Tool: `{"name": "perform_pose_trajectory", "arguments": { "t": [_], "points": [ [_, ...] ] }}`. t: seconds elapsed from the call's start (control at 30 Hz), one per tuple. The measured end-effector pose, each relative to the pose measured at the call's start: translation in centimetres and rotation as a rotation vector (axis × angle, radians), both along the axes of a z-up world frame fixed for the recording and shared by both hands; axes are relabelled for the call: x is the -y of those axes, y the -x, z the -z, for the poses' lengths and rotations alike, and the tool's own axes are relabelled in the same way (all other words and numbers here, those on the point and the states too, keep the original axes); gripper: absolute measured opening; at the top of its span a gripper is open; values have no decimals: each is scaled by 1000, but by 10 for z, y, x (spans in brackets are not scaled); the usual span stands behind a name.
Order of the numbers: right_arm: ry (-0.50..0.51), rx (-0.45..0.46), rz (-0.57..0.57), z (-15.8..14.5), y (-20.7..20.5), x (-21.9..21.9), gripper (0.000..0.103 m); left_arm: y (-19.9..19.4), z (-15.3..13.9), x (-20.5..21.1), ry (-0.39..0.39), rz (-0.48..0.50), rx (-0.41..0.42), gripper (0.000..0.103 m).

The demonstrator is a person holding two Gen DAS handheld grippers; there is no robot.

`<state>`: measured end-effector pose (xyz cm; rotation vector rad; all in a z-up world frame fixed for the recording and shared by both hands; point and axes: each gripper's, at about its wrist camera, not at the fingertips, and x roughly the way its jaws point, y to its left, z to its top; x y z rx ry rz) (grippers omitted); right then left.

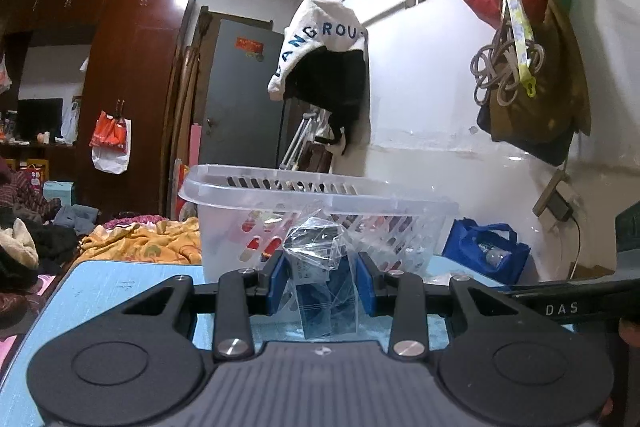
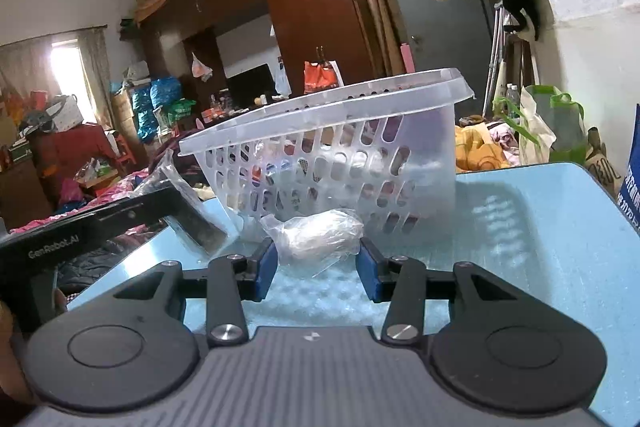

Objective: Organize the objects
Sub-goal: 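Grasp a clear-wrapped blue item with the left gripper while the right grasps a clear bag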

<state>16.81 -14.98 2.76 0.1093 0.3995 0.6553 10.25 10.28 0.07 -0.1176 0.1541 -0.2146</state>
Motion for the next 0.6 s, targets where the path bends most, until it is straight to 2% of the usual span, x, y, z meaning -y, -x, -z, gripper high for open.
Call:
{"name": "perform_pose_trajectory", "arguments": {
  "t": [0.2, 0.6],
  "points": [
    [56, 76, 22, 4, 15, -8, 47, 5, 2, -4, 13, 1, 15, 41],
    [35, 118, 10, 3, 22, -4, 47, 8, 4, -4, 14, 3, 31, 41]
  ]
}}
